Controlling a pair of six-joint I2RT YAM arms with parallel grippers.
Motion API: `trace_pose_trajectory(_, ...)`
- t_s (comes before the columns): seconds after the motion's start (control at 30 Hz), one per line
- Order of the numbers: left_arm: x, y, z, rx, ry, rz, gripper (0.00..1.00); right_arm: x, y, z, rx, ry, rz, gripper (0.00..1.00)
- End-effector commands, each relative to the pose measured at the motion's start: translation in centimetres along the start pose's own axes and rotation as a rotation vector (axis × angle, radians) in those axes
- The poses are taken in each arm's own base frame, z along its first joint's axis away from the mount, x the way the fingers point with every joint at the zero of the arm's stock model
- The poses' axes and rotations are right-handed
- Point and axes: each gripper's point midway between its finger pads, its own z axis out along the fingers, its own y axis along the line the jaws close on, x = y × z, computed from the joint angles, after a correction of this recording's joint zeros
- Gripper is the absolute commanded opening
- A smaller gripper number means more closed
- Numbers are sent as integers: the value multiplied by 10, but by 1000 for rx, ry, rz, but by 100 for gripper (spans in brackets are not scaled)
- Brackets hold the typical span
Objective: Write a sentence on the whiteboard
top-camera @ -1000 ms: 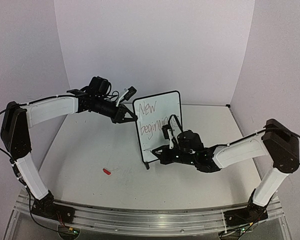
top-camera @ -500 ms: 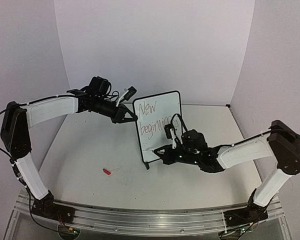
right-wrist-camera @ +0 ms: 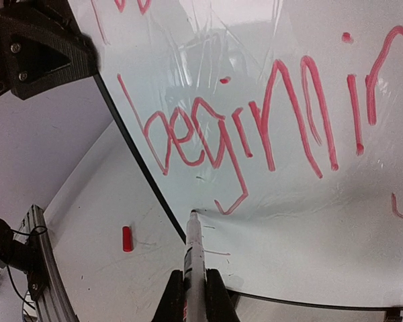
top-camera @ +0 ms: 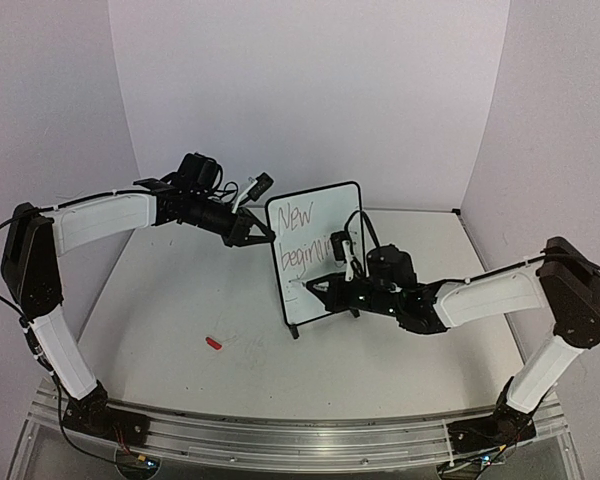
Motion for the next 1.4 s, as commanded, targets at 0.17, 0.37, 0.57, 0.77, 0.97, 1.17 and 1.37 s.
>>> trace_pose_trajectory(0.17,32,-7,9,7,118,-36,0,3,-4,8,0,-3,12,0)
trace_pose_trajectory(0.37,32,-7,9,7,117,-36,0,23,-15,4,24,29,50,0)
trace_pose_trajectory(0.57,32,-8,9,7,117,-36,0,42,-23,5,29,67,77,0)
trace_pose_trajectory(0.77,32,-8,9,8,117,-34,0,50,-29,6,49,82,88,0)
trace_pose_trajectory(0.97,32,-8,9,8,117,-34,0,41,-34,-2,91,45,75,0)
trace_pose_trajectory(1.17,32,-9,9,8,117,-34,0,25,-29,-16,92,6,49,0)
trace_pose_trajectory(1.37,32,-9,9,9,119,-35,0,8,-17,-26,37,-28,47,0)
